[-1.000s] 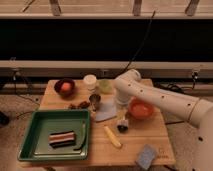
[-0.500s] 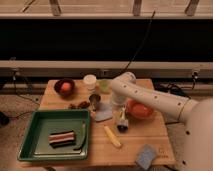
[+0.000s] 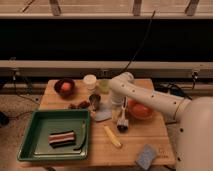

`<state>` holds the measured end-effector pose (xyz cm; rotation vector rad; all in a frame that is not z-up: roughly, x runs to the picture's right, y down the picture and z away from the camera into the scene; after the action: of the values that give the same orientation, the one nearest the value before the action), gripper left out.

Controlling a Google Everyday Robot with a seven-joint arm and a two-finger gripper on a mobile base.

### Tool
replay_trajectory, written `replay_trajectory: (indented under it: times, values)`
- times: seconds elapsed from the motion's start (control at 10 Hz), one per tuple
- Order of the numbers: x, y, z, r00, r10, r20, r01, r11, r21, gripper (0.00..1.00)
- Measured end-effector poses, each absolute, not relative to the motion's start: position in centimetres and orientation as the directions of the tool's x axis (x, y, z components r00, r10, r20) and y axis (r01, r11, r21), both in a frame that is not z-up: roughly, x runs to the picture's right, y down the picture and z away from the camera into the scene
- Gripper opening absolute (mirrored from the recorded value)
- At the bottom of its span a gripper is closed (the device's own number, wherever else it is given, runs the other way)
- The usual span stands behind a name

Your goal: Place towel in paper cup

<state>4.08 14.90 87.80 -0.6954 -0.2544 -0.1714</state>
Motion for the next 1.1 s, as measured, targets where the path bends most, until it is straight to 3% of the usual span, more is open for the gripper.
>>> replay_trajectory:
  times: [0.4, 1.0, 1.1]
  values:
    - [4.1, 15.6, 88.5, 0.954, -0.089, 0.287, 0.258, 0.731, -0.632, 0.61]
    - [5.2, 16.1, 87.7, 0.958, -0.090, 0.273, 0.259, 0.681, -0.685, 0.04]
    - [5.6, 16.0, 87.4, 0.958, -0.086, 0.273, 0.257, 0.680, -0.687, 0.00]
